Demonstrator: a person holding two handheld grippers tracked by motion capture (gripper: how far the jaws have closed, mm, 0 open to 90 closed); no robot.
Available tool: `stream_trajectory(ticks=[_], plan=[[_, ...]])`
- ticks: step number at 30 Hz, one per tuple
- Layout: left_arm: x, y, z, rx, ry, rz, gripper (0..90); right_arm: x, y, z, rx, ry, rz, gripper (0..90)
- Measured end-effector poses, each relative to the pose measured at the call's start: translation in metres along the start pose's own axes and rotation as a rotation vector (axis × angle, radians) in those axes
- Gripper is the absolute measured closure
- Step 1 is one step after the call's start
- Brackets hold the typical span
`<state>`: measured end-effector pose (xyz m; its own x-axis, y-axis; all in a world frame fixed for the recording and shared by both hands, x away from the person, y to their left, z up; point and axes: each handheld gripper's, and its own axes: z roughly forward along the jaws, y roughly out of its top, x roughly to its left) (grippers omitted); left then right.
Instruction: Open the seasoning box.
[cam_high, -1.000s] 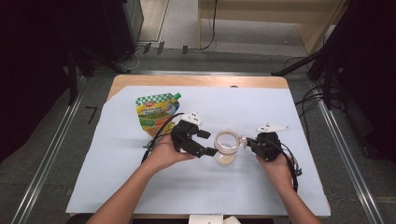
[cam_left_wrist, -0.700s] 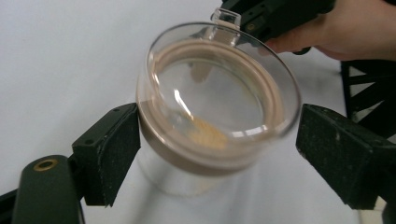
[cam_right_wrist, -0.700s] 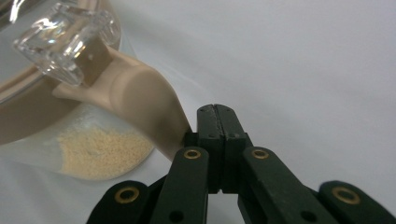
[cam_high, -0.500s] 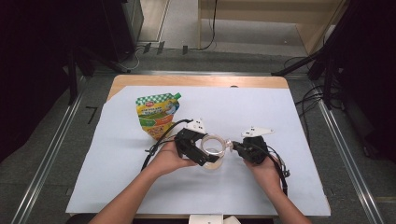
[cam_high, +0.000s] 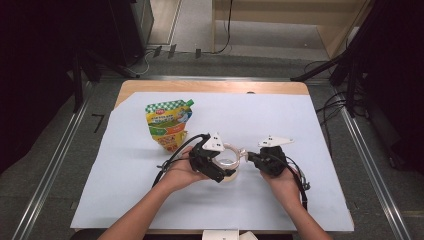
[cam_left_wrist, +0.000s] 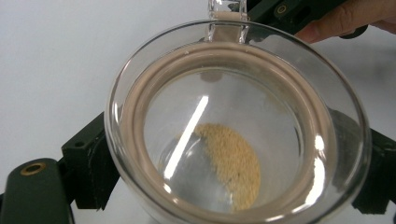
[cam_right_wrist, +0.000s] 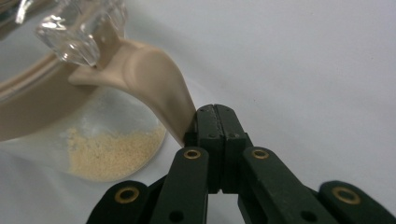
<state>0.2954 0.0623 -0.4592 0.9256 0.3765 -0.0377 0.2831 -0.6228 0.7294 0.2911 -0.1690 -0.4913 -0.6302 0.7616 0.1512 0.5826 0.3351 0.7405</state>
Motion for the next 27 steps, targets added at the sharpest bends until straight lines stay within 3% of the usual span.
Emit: stream_trajectory(ticks=[5, 12, 18, 27], plan=[[0.002, 0.002, -0.002, -0.008, -0.034, -0.052, 8.4, 0.000, 0.000, 0.001, 0.010, -0.002, 0.004, 90.0], [0.000, 0.007, -0.004, 0.008, -0.018, -0.035, 9.7, -0.001, 0.000, 0.001, 0.009, -0.001, 0.005, 90.0], [0.000, 0.013, -0.010, -0.015, -0.026, -0.042, 8.3, 0.000, 0.000, -0.001, 0.001, 0.000, 0.007, 90.0], [-0.001, 0.026, -0.017, -0.042, -0.028, -0.007, 8.9, 0.001, 0.000, -0.002, -0.004, 0.004, 0.007, 90.0]])
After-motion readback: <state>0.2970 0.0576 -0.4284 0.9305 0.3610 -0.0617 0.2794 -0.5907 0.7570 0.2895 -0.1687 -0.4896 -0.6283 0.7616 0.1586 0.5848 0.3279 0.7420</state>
